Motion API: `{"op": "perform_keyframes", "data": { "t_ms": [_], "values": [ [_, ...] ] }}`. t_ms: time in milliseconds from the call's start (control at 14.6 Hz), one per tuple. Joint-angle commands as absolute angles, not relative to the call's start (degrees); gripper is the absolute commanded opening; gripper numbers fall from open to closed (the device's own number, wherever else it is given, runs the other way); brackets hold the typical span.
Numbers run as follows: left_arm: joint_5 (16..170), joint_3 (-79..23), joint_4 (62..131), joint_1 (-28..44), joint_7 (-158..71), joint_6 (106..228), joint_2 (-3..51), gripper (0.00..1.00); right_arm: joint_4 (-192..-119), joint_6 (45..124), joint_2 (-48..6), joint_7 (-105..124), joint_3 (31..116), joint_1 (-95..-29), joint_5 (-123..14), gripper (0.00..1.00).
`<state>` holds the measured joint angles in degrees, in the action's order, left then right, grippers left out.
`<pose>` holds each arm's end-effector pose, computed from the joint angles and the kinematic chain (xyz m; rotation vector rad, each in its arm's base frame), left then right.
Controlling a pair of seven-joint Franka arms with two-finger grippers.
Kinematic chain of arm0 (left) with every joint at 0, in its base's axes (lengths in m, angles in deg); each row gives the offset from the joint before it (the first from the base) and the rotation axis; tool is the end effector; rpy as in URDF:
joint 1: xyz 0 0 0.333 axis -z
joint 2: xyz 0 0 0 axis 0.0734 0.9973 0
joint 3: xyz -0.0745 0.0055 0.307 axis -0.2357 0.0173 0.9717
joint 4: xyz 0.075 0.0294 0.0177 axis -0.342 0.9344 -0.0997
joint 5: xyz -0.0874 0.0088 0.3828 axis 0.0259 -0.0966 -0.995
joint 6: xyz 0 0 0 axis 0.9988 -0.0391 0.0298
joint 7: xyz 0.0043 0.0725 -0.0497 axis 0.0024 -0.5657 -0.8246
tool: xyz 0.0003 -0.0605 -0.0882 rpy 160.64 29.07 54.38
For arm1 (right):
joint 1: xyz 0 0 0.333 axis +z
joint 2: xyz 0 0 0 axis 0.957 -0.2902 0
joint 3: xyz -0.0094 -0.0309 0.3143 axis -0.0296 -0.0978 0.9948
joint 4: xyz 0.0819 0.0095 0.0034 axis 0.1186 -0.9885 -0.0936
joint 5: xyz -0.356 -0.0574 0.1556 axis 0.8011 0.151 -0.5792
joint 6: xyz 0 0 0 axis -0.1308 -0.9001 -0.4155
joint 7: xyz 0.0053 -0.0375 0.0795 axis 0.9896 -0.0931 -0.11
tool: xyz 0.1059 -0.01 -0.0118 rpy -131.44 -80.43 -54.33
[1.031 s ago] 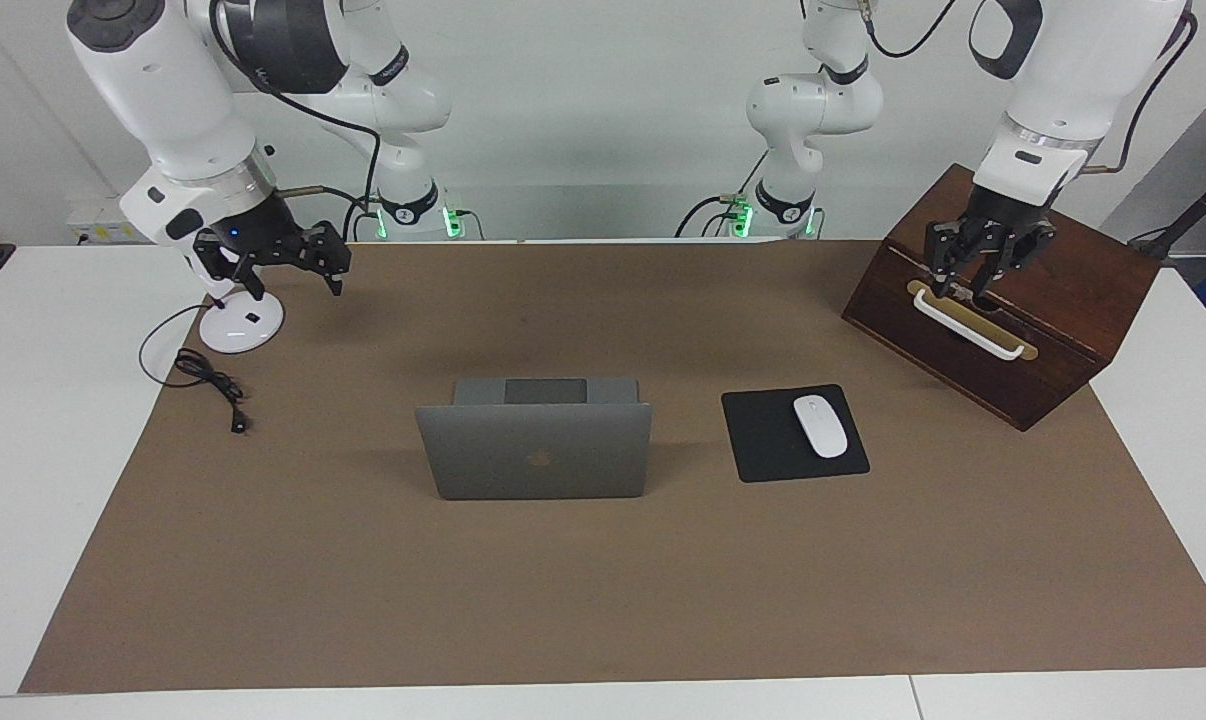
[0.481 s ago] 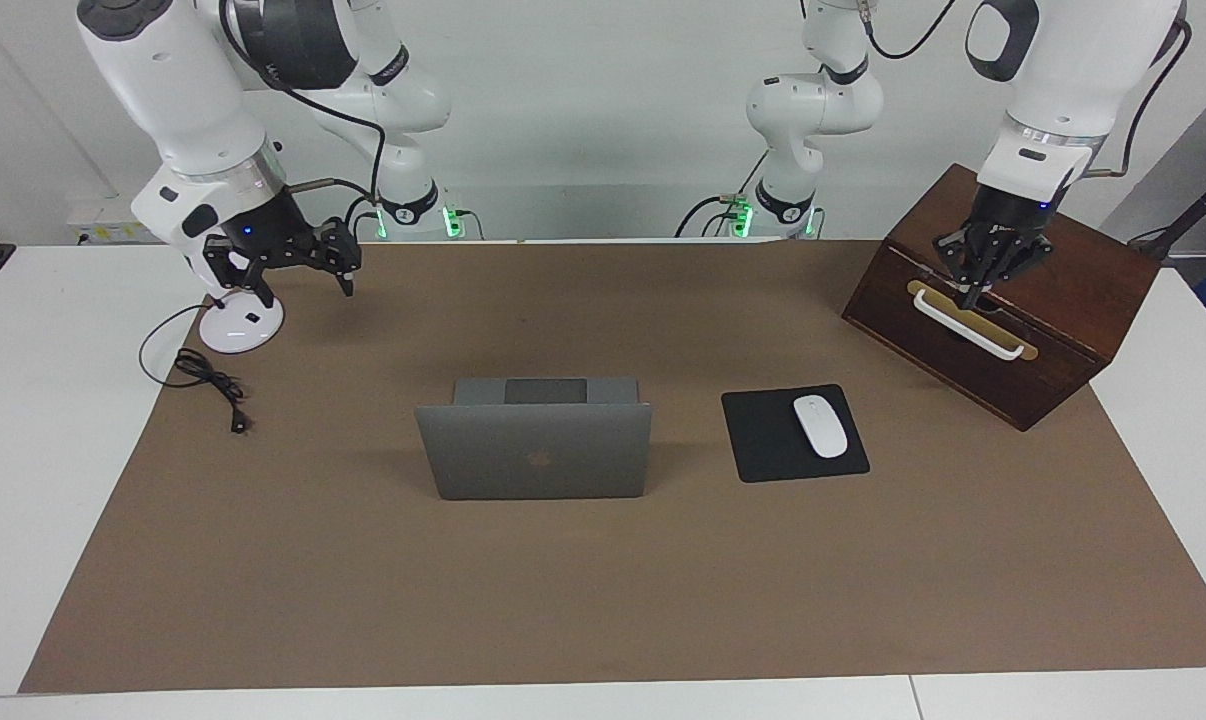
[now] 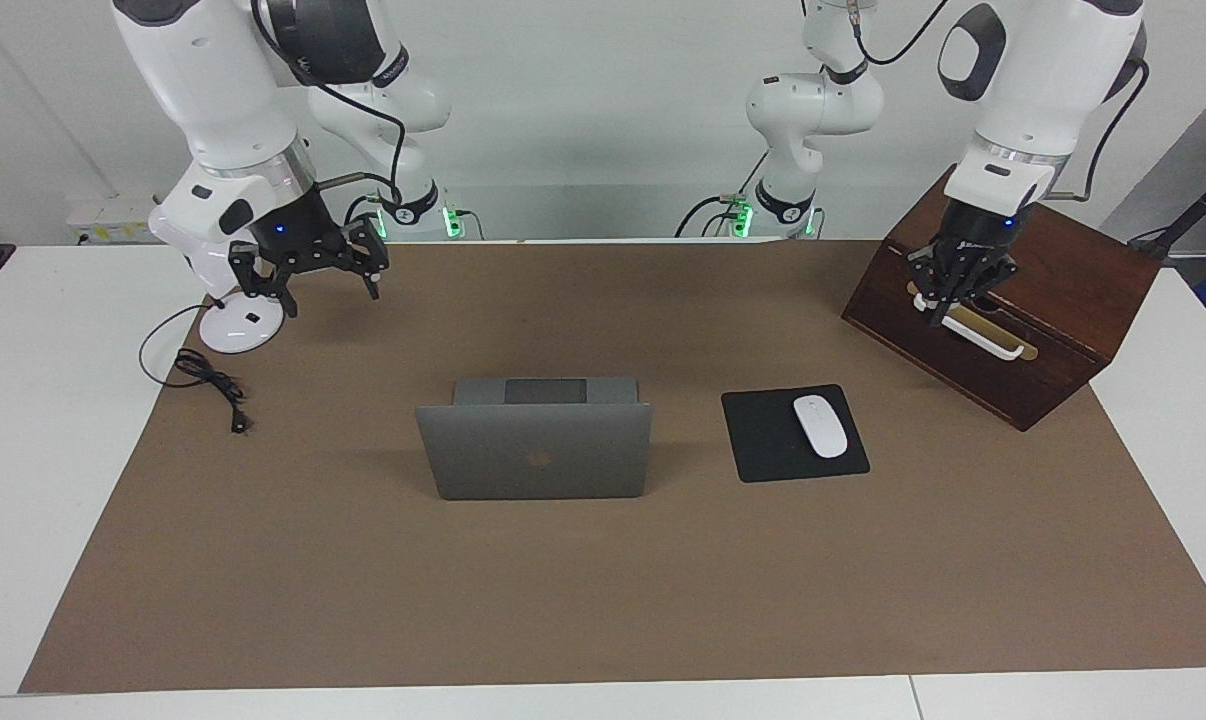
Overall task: Close laptop with both arms
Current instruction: 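Move the left gripper toward the laptop front while the right gripper reaches the lid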
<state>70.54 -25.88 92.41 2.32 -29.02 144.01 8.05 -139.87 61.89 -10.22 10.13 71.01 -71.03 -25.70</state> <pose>0.5515 -0.0758 0.5921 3.0440 -0.1425 0.4037 0.5812 0.0695 0.6067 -3.0833 -0.3779 -0.0643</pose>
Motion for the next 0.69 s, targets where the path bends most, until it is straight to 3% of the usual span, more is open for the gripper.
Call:
{"op": "perform_keyframes", "data": {
  "t_ms": [0, 137, 344, 412, 618],
  "values": [
    [71.9, -25.2, 102.3, 5.5, -29.2, 151.4, 2.5, 0.0, -134.6, 61.5, -15.0, 7.8, 71.5, -72.2, -26.2, 0.84],
    [72.9, -25.2, 106.6, 7.8, -29.3, 156.0, 1.2, 0.0, -130.7, 61.3, -18.2, 7.3, 72.5, -72.3, -26.3, 0.62],
    [73.6, -25.2, 114.9, 12.6, -29.3, 166.7, -0.7, 0.0, -129.7, 62.7, -20.4, 7.2, 72.6, -72.4, -27.6, 0.09],
    [74.0, -25.2, 117.3, 14.2, -29.5, 169.7, -1.3, 0.0, -129.6, 63.4, -21.1, 7.2, 72.6, -72.4, -28.2, 0.0],
    [74.0, -25.2, 122.2, 18.7, -29.5, 177.8, -0.8, 0.0, -128.9, 65.6, -23.2, 7.3, 73.5, -71.9, -27.7, 0.0]
  ]
}}
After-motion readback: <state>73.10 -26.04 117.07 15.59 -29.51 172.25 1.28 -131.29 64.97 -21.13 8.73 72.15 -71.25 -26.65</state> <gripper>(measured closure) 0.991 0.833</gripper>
